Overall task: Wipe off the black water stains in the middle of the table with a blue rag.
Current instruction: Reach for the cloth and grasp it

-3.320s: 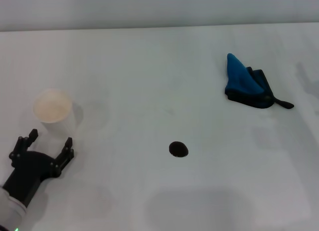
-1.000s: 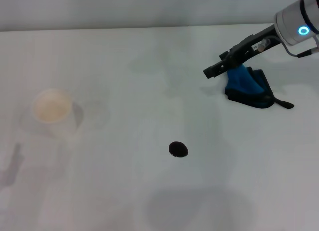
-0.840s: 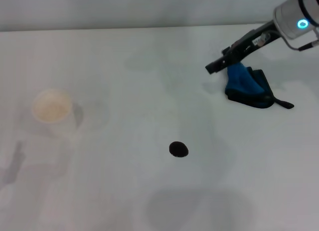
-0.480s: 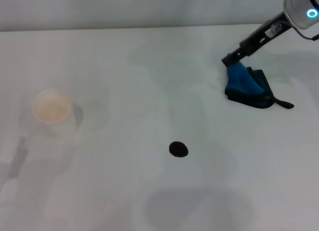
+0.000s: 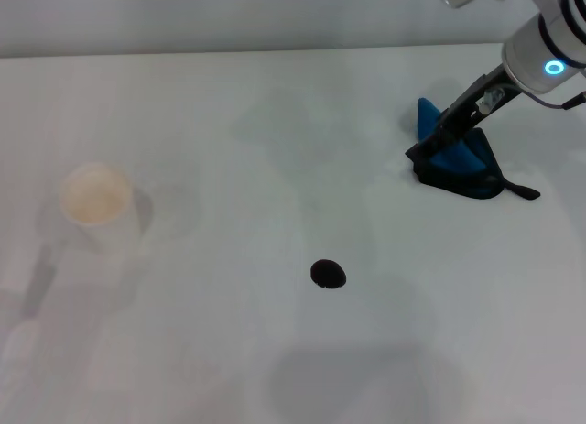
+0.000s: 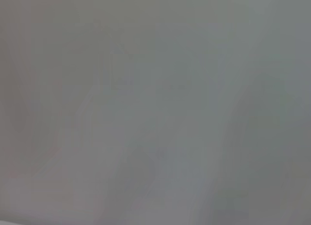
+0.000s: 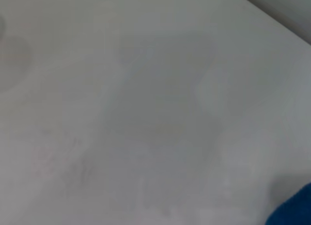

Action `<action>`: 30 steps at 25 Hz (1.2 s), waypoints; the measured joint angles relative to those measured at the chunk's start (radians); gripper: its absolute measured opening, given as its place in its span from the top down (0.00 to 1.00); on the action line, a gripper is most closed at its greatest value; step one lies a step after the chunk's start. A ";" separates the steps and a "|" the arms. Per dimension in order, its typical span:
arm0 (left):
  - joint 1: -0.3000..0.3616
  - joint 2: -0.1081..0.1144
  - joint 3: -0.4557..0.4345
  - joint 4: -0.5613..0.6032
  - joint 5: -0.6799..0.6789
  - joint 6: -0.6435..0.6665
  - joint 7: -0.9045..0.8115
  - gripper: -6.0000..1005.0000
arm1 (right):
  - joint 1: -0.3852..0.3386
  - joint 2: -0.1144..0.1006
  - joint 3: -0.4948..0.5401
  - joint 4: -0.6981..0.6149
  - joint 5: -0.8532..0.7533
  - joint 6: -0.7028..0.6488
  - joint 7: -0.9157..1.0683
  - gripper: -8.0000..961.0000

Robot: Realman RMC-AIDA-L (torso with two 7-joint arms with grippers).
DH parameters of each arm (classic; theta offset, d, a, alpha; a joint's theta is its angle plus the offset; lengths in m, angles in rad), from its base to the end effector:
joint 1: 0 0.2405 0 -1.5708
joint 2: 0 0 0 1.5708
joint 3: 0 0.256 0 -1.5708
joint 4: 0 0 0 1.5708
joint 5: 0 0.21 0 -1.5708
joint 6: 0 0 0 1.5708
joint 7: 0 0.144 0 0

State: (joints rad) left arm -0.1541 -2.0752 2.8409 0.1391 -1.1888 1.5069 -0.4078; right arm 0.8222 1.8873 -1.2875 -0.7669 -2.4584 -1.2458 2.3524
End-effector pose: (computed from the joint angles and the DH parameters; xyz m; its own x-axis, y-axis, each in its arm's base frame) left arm -0.3603 0.2099 -0.0197 0.5087 -0.0244 0.8606 0.8411 -0.1995 -0.5028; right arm 0.2318 0.4280 0.0289 0.7224 -0.6759 0.1458 -0.5394 -0.6828 -0.4928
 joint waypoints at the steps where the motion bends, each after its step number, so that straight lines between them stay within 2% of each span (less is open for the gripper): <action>1: -0.001 0.000 0.000 0.000 0.000 0.000 0.000 0.13 | -0.002 0.001 0.000 0.002 -0.004 0.004 0.000 0.12; 9: -0.003 0.000 0.000 0.001 0.001 -0.001 0.000 0.13 | -0.043 -0.001 0.023 0.008 -0.020 0.095 0.000 0.13; 19: -0.002 0.000 0.000 0.001 0.002 -0.004 -0.001 0.13 | -0.086 0.043 0.026 0.032 -0.056 0.199 -0.003 0.13; 27: -0.005 0.000 0.000 0.000 0.000 -0.004 -0.002 0.13 | -0.102 0.058 0.027 0.041 -0.061 0.235 -0.004 0.13; 30: -0.005 0.000 0.000 -0.001 0.000 -0.004 -0.002 0.13 | -0.103 0.058 0.024 0.054 -0.062 0.246 -0.005 0.20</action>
State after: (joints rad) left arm -0.1596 -2.0747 2.8409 0.1381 -1.1887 1.5032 -0.4095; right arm 0.7196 1.9450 -1.2633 -0.7127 -2.5203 -1.0000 2.3471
